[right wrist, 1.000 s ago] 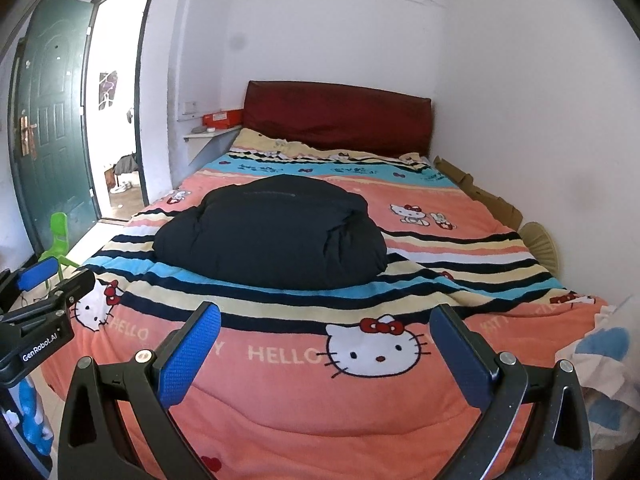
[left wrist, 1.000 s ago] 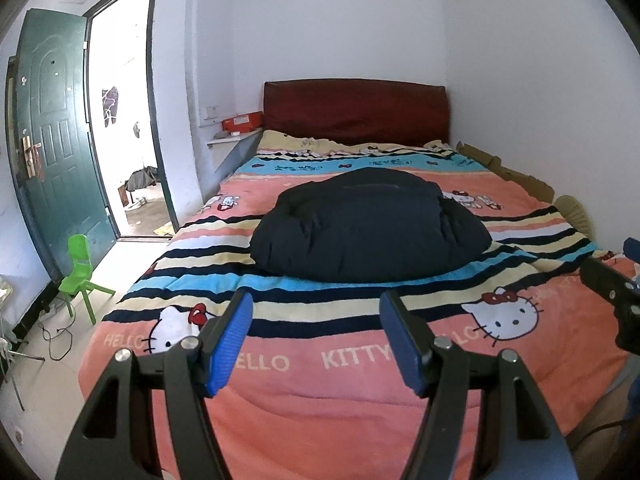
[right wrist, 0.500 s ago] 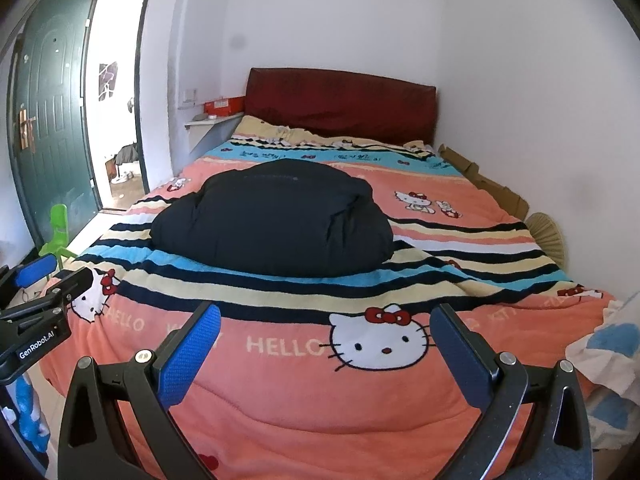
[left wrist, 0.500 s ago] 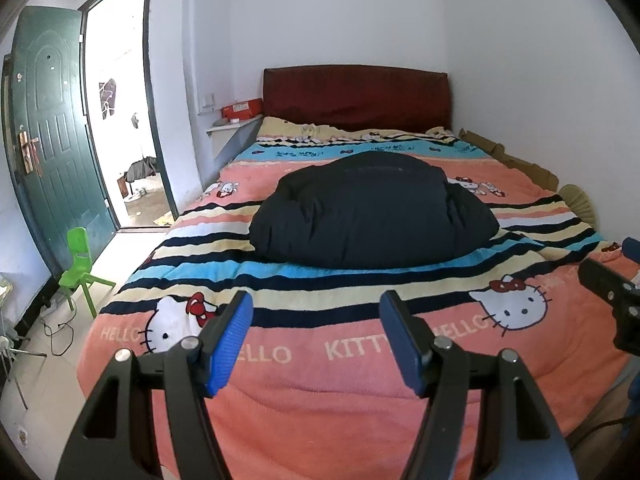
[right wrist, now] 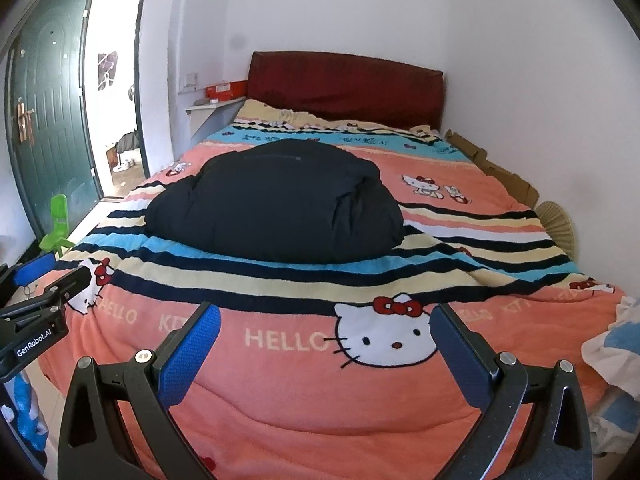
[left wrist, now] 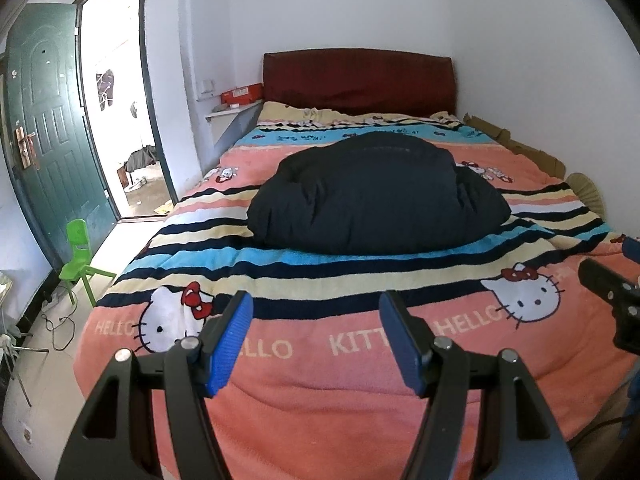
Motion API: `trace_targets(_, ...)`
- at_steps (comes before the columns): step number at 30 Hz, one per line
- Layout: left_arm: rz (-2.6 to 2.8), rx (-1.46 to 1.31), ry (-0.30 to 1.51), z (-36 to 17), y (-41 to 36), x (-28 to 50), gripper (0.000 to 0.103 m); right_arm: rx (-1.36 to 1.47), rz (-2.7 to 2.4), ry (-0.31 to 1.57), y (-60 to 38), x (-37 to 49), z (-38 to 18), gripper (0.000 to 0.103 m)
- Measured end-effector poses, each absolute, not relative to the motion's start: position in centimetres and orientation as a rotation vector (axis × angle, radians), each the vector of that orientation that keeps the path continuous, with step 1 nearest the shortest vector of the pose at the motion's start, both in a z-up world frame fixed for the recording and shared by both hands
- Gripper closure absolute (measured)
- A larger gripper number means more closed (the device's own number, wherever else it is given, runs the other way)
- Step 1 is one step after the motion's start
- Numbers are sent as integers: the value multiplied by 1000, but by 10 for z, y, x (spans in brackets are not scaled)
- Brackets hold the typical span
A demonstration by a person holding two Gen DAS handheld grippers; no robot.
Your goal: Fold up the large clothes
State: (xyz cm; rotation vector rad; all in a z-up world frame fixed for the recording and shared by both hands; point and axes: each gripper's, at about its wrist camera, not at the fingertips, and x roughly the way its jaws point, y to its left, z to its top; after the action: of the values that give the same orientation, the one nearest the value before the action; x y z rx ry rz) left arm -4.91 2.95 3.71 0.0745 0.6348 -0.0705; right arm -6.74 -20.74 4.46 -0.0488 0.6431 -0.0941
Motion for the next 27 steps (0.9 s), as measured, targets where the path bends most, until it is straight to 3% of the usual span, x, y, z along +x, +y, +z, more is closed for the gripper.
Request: trace_targets(27,-94,88,709,11,26,-30,39,-39,-95,732,-212,-38,10,1)
